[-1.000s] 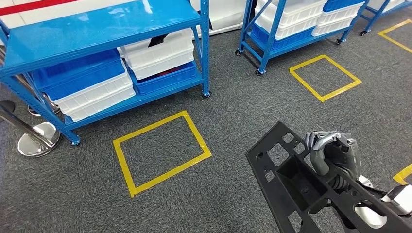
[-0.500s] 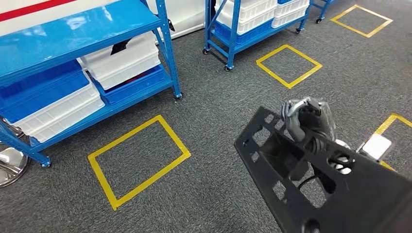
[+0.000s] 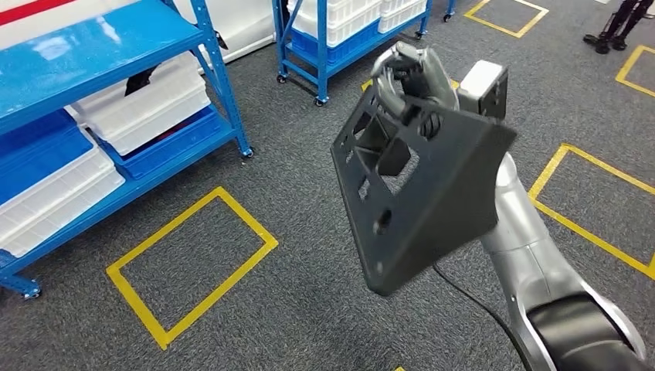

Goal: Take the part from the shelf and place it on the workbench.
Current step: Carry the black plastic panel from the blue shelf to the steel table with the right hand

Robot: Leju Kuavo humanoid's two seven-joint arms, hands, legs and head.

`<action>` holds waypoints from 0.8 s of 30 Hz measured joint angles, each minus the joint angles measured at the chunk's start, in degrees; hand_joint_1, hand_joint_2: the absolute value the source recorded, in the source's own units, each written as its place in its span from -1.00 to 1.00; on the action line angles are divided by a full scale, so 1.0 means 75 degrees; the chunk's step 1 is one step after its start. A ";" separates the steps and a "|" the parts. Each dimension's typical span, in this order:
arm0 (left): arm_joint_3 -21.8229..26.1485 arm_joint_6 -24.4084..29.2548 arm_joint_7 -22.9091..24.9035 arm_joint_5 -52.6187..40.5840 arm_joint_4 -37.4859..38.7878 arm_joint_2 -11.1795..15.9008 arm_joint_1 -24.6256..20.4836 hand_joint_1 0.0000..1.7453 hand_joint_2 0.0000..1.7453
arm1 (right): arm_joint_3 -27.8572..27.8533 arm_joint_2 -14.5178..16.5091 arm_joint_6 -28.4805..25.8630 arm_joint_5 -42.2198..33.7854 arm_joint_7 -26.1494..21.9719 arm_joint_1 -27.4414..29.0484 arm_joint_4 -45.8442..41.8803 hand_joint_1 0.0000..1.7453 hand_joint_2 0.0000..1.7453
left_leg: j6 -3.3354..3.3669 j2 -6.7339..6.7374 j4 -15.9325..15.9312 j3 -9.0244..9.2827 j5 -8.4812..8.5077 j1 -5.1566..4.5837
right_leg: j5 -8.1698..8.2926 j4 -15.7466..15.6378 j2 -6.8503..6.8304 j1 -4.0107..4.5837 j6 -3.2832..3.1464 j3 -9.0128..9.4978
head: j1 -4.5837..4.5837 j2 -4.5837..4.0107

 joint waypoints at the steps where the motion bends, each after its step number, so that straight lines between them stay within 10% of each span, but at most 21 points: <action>1: -0.0021 -0.0001 -0.0009 0.0042 0.0000 -0.0004 -0.0007 -1.00 1.00 | 0.0074 0.0082 -0.0047 0.0018 0.0052 -0.0342 0.0324 0.90 1.00 | -0.0038 0.0088 0.0027 -0.0023 -0.0016 -0.0021 | -0.0029 -0.0075 -0.0016 0.0040 -0.0061 -0.0001 | -0.0001 0.0000; 3: -0.0047 0.0004 -0.0014 0.0166 0.0000 -0.0020 -0.0027 -1.00 1.00 | 0.0199 0.0232 -0.0150 0.0077 0.0109 -0.0965 0.1004 0.90 1.00 | -0.0113 0.0210 0.0045 -0.0041 -0.0038 -0.0016 | 0.0016 -0.0115 0.0156 0.0046 -0.0186 -0.0051 | -0.0004 0.0000; 5: -0.0051 0.0040 -0.0008 0.0297 0.0000 -0.0050 -0.0034 -1.00 1.00 | 0.0279 0.0383 -0.0211 0.0101 0.0080 -0.1491 0.1577 0.90 1.00 | -0.0192 -0.0071 0.0290 -0.0134 -0.0256 0.0033 | 0.0078 -0.0171 0.0313 0.0029 -0.0290 -0.0065 | -0.0003 0.0000; 7: -0.0050 0.0110 0.0002 0.0402 0.0000 -0.0085 0.0006 -1.00 1.00 | 0.0340 0.0530 -0.0186 0.0013 0.0022 -0.1824 0.1887 0.90 1.00 | -0.0243 -0.0497 0.1121 -0.0470 -0.0746 0.0083 | 0.0117 -0.0197 0.0480 0.0017 -0.0350 -0.0078 | -0.0003 0.0000; 10: -0.0048 0.0189 0.0013 0.0482 0.0000 -0.0134 0.0094 -1.00 1.00 | 0.0398 0.0589 -0.0111 -0.0241 0.0104 -0.1939 0.1937 0.90 1.00 | -0.0255 -0.0623 0.2223 -0.0965 -0.1081 0.0095 | 0.0130 -0.0185 0.0760 0.0035 -0.0360 -0.0084 | -0.0004 0.0000; 14: -0.0048 0.0198 0.0012 0.0517 0.0000 -0.0156 0.0138 -1.00 1.00 | 0.0415 0.0574 -0.0122 -0.0461 0.0245 -0.1997 0.1788 0.90 1.00 | -0.0184 -0.1050 0.0650 -0.0298 -0.0156 0.0147 | 0.0154 -0.0141 0.1151 0.0024 -0.0312 -0.0102 | -0.0003 0.0000; 16: -0.0048 0.0187 -0.0023 0.0508 0.0000 -0.0154 0.0145 -1.00 1.00 | 0.0414 0.0515 -0.0156 -0.0563 0.0345 -0.2037 0.1676 0.90 1.00 | -0.0157 -0.1323 0.0178 -0.0097 -0.0044 0.0158 | 0.0212 -0.0146 0.1329 -0.0007 -0.0213 -0.0175 | -0.0003 0.0000; 18: -0.0050 0.0150 -0.0073 0.0476 -0.0001 -0.0155 0.0142 -1.00 1.00 | 0.0409 0.0347 -0.0190 -0.0662 0.0489 -0.2041 0.1526 0.90 1.00 | -0.0100 -0.1209 0.0090 -0.0070 -0.0026 0.0151 | 0.0290 -0.0194 0.1496 -0.0031 -0.0082 -0.0227 | -0.0001 0.0000; 21: -0.0064 0.0065 -0.0122 0.0439 -0.0001 -0.0157 0.0124 -1.00 1.00 | 0.0381 0.0014 -0.0188 -0.0792 0.0622 -0.2051 0.1293 0.90 1.00 | 0.0085 -0.0923 -0.0082 -0.0035 0.0098 0.0174 | 0.0015 0.0189 0.1050 0.0026 0.0011 -0.0423 | 0.0002 0.0000; 24: -0.0094 -0.0015 -0.0131 0.0436 0.0000 -0.0156 0.0145 -1.00 1.00 | 0.0368 -0.0213 -0.0053 -0.1014 0.0596 -0.1907 0.1141 0.90 1.00 | 0.0159 -0.0610 -0.0116 -0.0045 0.0123 0.0114 | -0.0669 0.1607 0.0615 -0.0005 0.0069 -0.1046 | 0.0004 0.0000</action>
